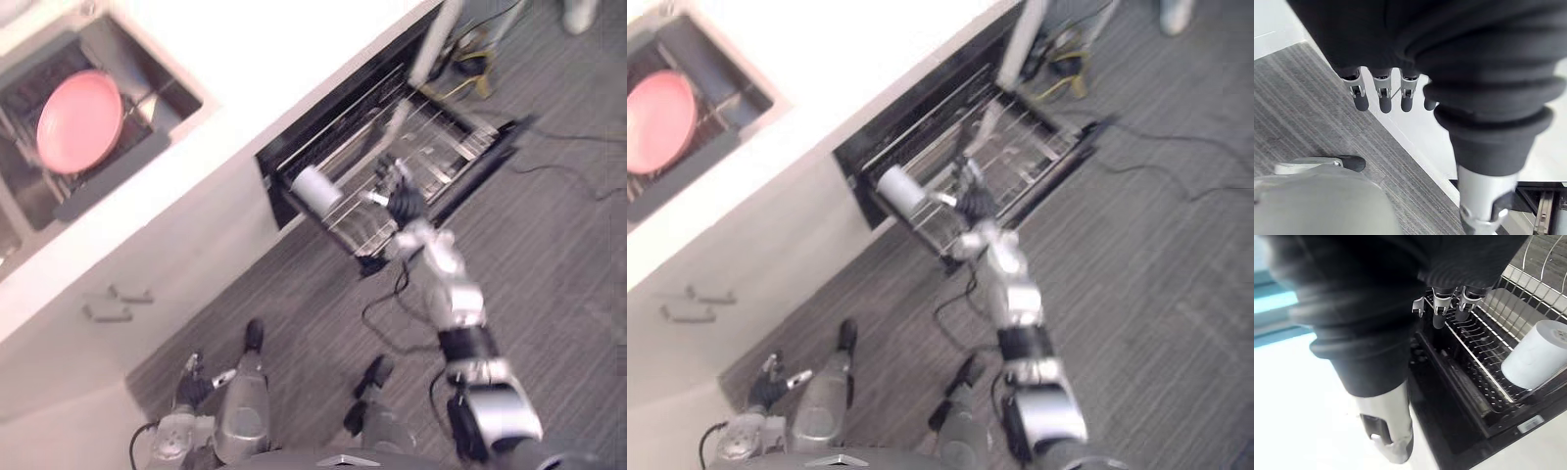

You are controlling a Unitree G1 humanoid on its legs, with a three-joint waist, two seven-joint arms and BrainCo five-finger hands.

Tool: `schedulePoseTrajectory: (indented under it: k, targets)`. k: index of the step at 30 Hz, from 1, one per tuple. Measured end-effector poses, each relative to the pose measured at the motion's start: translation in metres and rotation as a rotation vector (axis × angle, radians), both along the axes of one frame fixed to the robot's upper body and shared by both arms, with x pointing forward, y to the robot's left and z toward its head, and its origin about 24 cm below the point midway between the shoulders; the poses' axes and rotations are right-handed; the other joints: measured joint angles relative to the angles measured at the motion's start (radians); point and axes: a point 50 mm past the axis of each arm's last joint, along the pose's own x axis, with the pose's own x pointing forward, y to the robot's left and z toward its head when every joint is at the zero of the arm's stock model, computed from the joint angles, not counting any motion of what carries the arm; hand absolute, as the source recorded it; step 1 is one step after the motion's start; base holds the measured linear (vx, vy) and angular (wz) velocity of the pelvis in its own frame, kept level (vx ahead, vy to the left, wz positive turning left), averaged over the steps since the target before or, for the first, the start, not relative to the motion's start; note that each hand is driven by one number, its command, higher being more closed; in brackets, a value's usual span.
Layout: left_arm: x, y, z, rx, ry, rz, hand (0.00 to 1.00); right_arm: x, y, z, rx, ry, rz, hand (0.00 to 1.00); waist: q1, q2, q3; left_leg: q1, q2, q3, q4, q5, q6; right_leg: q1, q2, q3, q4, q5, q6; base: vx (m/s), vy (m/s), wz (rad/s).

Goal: Walk over to the sink, pick up the cup, carry it to the dishwasher, place the cup inside the dishwasher, then close the dishwasher door

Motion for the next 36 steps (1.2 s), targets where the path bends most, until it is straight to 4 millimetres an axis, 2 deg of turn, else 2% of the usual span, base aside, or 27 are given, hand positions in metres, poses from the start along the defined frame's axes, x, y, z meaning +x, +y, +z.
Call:
schedulePoseTrajectory:
  k: [1,3,7,8,10,11,12,13,15,16,17,18,19,20,21,22,23,24,25,26,27,28,30,32,33,34,36]
  targets:
    - [-0.007,0.001,-0.003,0.001,0.018,0.042,0.0,-0.012,0.006,-0.004,0.033,-0.015,0.017,0.0,-0.016,0.003,-0.013,0.025,0.002,0.008,0.005,-0.012,-0.002,0.022,0.002,0.004,0.0,-0.005,0.002,0.08,-0.027,-0.26]
    - [-0.016,0.003,-0.006,-0.001,0.037,0.098,0.0,-0.021,0.014,-0.006,0.048,-0.034,0.061,0.0,-0.028,0.005,-0.015,0.058,0.01,0.021,0.035,-0.039,-0.005,0.061,0.006,0.013,0.0,-0.012,0.004,0.04,-0.023,-0.18]
    - [-0.041,0.004,-0.013,-0.06,0.075,0.273,0.0,-0.026,0.021,-0.001,0.027,-0.095,0.141,0.0,-0.027,0.011,-0.05,0.085,0.019,-0.007,0.075,-0.065,-0.01,0.129,0.018,-0.007,0.0,-0.027,0.006,0.01,-0.021,0.2]
    - [-0.057,0.004,-0.017,-0.098,0.095,0.392,0.0,-0.026,0.02,0.001,0.023,-0.12,0.152,0.0,-0.026,0.018,-0.056,0.092,0.015,-0.042,0.09,-0.07,-0.006,0.178,0.018,-0.049,0.0,-0.045,0.015,0.0,-0.016,0.64]
    - [-0.073,0.005,-0.02,-0.124,0.126,0.47,0.0,-0.026,0.015,0.003,0.017,-0.134,0.135,0.0,-0.02,0.024,-0.068,0.076,0.009,-0.058,0.101,-0.08,0.01,0.208,0.014,-0.101,0.001,-0.057,0.021,-0.03,-0.015,0.91]
    - [-0.084,0.008,-0.022,-0.137,0.147,0.52,0.0,-0.026,0.008,0.005,0.018,-0.142,0.107,0.0,-0.022,0.027,-0.079,0.063,0.022,0.026,0.104,-0.103,0.112,0.247,0.004,-0.171,0.001,-0.068,0.02,-0.02,-0.016,1.09]
    - [-0.084,0.008,-0.022,-0.136,0.146,0.524,0.0,-0.026,0.006,0.005,0.017,-0.146,0.096,0.0,-0.023,0.025,-0.08,0.061,0.026,0.052,0.103,-0.109,0.144,0.256,0.002,-0.183,0.001,-0.073,0.023,0.02,0.0,1.64]
    - [-0.085,0.012,-0.022,-0.137,0.134,0.537,0.0,-0.028,-0.008,0.013,0.0,-0.176,0.051,0.0,-0.034,0.017,-0.087,0.058,0.041,0.154,0.118,-0.119,0.206,0.29,-0.018,-0.245,0.0,-0.08,0.027,0.05,0.007,1.35]
    - [-0.088,0.006,-0.024,-0.16,0.14,0.563,0.0,-0.029,-0.029,0.026,-0.02,-0.237,-0.018,0.0,-0.042,0.038,-0.099,0.031,0.084,0.282,0.174,-0.117,0.2,0.335,-0.029,-0.339,0.001,-0.087,0.04,0.04,0.157,1.55]
    - [-0.098,-0.003,-0.026,-0.175,0.172,0.577,0.0,-0.032,-0.042,0.035,-0.022,-0.275,-0.068,0.0,-0.048,0.063,-0.114,0.037,0.089,0.318,0.18,-0.065,0.15,0.368,-0.038,-0.381,0.001,-0.077,0.063,0.05,0.246,1.11]
    - [-0.103,-0.007,-0.027,-0.179,0.186,0.578,0.0,-0.033,-0.047,0.038,-0.018,-0.296,-0.088,0.0,-0.051,0.072,-0.119,0.041,0.084,0.321,0.179,-0.033,0.121,0.379,-0.045,-0.389,0.001,-0.074,0.07,0.08,0.251,0.58]
    - [-0.106,-0.01,-0.027,-0.177,0.201,0.573,0.0,-0.035,-0.051,0.041,0.013,-0.32,-0.111,0.0,-0.051,0.059,-0.119,0.054,0.054,0.326,0.177,-0.027,0.083,0.392,-0.077,-0.392,0.001,-0.066,0.08,0.08,0.265,0.17]
    - [-0.103,-0.008,-0.027,-0.169,0.197,0.568,0.0,-0.035,-0.05,0.041,0.037,-0.327,-0.114,0.0,-0.058,0.033,-0.12,0.056,0.022,0.332,0.175,-0.05,0.09,0.391,-0.109,-0.392,0.004,-0.065,0.066,0.08,0.259,0.08]
    - [-0.102,-0.008,-0.027,-0.163,0.197,0.559,0.0,-0.036,-0.048,0.041,0.045,-0.331,-0.114,0.0,-0.064,0.023,-0.119,0.057,0.01,0.334,0.173,-0.057,0.094,0.386,-0.126,-0.392,0.021,-0.073,0.05,0.08,0.249,0.04]
    - [-0.097,-0.004,-0.026,-0.156,0.187,0.554,0.0,-0.037,-0.046,0.043,0.057,-0.342,-0.11,0.0,-0.071,0.016,-0.115,0.065,-0.003,0.337,0.167,-0.068,0.096,0.369,-0.156,-0.386,0.079,-0.103,-0.018,0.11,0.322,0.07]
    - [-0.087,-0.003,-0.025,-0.147,0.169,0.515,0.0,-0.041,-0.045,0.048,0.062,-0.369,-0.107,0.0,-0.081,0.013,-0.116,0.092,-0.03,0.331,0.128,-0.072,0.103,0.333,-0.212,-0.357,0.218,-0.122,-0.174,0.1,0.274,0.16]
    - [-0.082,-0.004,-0.025,-0.145,0.16,0.498,0.0,-0.043,-0.046,0.05,0.058,-0.38,-0.109,0.0,-0.09,0.015,-0.117,0.103,-0.039,0.319,0.112,-0.074,0.107,0.313,-0.232,-0.319,0.281,-0.092,-0.209,0.08,0.293,0.49]
    - [-0.071,-0.001,-0.022,-0.126,0.132,0.439,0.0,-0.05,-0.051,0.054,0.055,-0.407,-0.133,0.0,-0.11,0.016,-0.119,0.107,-0.05,0.263,0.095,-0.075,0.119,0.264,-0.244,-0.17,0.395,-0.009,-0.222,0.1,0.253,1.04]
    - [-0.058,0.002,-0.018,-0.099,0.104,0.36,0.0,-0.059,-0.058,0.058,0.055,-0.442,-0.179,0.0,-0.138,0.024,-0.119,0.103,-0.053,0.185,0.08,-0.068,0.137,0.218,-0.2,-0.001,0.477,-0.057,-0.145,0.1,0.253,1.32]
    - [-0.05,0.006,-0.016,-0.084,0.089,0.329,0.0,-0.063,-0.06,0.061,0.055,-0.455,-0.198,0.0,-0.157,0.009,-0.118,0.098,-0.05,0.131,0.063,-0.06,0.147,0.205,-0.144,0.076,0.495,-0.161,-0.1,0.16,0.101,1.69]
    - [-0.038,0.011,-0.014,-0.065,0.069,0.289,0.0,-0.072,-0.066,0.065,0.051,-0.478,-0.234,0.0,-0.181,-0.021,-0.119,0.099,-0.061,0.048,0.011,-0.037,0.162,0.183,-0.028,0.186,0.491,-0.308,-0.099,0.14,-0.058,1.74]
    - [-0.027,0.012,-0.013,-0.048,0.059,0.243,0.0,-0.081,-0.073,0.071,0.04,-0.511,-0.277,0.0,-0.191,-0.04,-0.119,0.106,-0.073,-0.012,-0.023,-0.008,0.157,0.166,0.066,0.232,0.458,-0.38,-0.093,0.18,-0.069,1.62]
    - [-0.018,0.005,-0.013,-0.041,0.06,0.165,0.0,-0.091,-0.079,0.078,0.025,-0.547,-0.314,0.0,-0.195,-0.051,-0.12,0.124,-0.106,-0.07,-0.05,0.008,0.155,0.131,0.124,0.269,0.414,-0.429,-0.092,0.14,-0.052,1.14]
    - [-0.016,-0.001,-0.014,-0.047,0.065,0.115,0.0,-0.093,-0.08,0.076,0.028,-0.54,-0.315,0.0,-0.213,-0.042,-0.118,0.142,-0.125,-0.124,-0.069,0.02,0.159,0.083,0.156,0.346,0.381,-0.43,-0.094,0.14,-0.064,1.08]
    - [-0.016,-0.002,-0.015,-0.044,0.067,0.099,0.0,-0.095,-0.082,0.072,0.033,-0.522,-0.32,0.0,-0.226,-0.047,-0.124,0.141,-0.142,-0.163,-0.075,0.027,0.145,0.06,0.164,0.409,0.327,-0.396,-0.101,0.14,-0.109,1.4]
    - [-0.017,-0.001,-0.016,-0.035,0.078,0.093,0.0,-0.098,-0.085,0.069,0.03,-0.506,-0.33,0.0,-0.236,-0.067,-0.126,0.145,-0.167,-0.192,-0.082,0.026,0.127,0.05,0.152,0.425,0.316,-0.321,-0.072,0.11,-0.107,1.11]
    - [-0.019,-0.009,-0.018,-0.057,0.085,0.102,0.0,-0.101,-0.089,0.067,0.031,-0.498,-0.349,0.0,-0.222,-0.035,-0.128,0.152,-0.141,-0.19,-0.082,0.023,0.119,0.081,0.162,0.386,0.28,-0.324,-0.08,0.12,-0.106,0.47]
